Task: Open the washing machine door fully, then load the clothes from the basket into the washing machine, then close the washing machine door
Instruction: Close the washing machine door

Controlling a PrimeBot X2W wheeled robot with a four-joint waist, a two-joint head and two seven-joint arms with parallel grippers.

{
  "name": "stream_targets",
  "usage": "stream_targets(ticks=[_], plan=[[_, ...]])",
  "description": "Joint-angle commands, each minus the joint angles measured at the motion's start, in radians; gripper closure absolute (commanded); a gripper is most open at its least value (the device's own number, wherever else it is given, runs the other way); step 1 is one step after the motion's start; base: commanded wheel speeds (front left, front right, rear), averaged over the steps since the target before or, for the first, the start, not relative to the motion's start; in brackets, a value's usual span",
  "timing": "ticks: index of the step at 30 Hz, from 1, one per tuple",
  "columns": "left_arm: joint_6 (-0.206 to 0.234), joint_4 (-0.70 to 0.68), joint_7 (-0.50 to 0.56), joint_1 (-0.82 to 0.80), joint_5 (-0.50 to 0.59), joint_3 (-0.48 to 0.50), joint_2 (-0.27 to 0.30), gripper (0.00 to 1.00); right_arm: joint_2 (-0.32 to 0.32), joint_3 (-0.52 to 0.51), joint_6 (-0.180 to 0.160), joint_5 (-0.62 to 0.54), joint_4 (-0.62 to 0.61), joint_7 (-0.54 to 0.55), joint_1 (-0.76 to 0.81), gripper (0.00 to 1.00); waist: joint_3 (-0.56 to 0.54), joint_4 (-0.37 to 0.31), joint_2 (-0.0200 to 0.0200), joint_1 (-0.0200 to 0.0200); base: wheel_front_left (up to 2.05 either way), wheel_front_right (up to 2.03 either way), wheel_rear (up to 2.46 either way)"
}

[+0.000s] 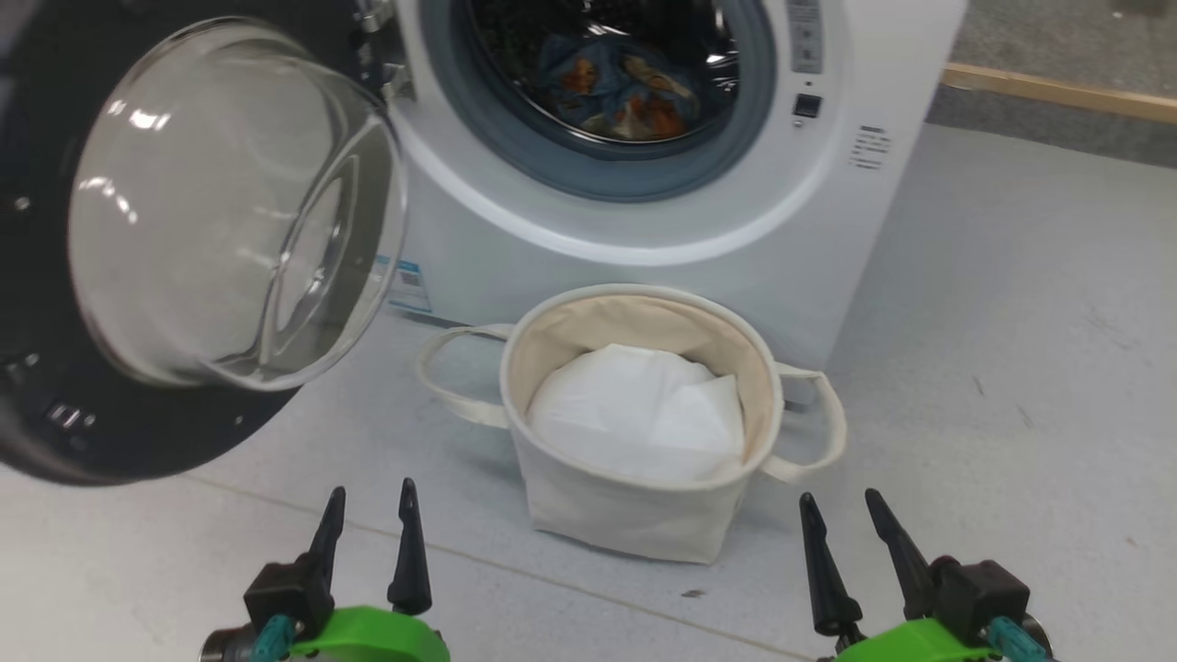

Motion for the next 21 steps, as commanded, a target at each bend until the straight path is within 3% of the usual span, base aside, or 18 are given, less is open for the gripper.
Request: stream_targets(ticks=[1,16,21], plan=[[-0.002,-0.026,-0.005,-0.015,0.009,0.040,0.005,0.00,-0.003,0.029,0.001,0.006,-0.033,-0.005,-0.017,0.00,-0.002,0.045,0.0000,0.0000,0.00,0.00,0.00],[-0.015,-0.024,-0.005,0.007,0.031,0.070,0.005,0.00,-0.003,0.041,0.001,0.019,-0.031,-0.005,0.002,0.00,-0.019,0.229,0.0000,0.0000,0.00,0.00,0.00],[-0.019,-0.033,-0.005,0.007,0.030,0.072,0.005,0.00,-0.003,0.043,0.001,0.009,-0.040,-0.005,-0.006,0.00,-0.010,0.251,0.0000,0.0000,0.00,0.00,0.00]])
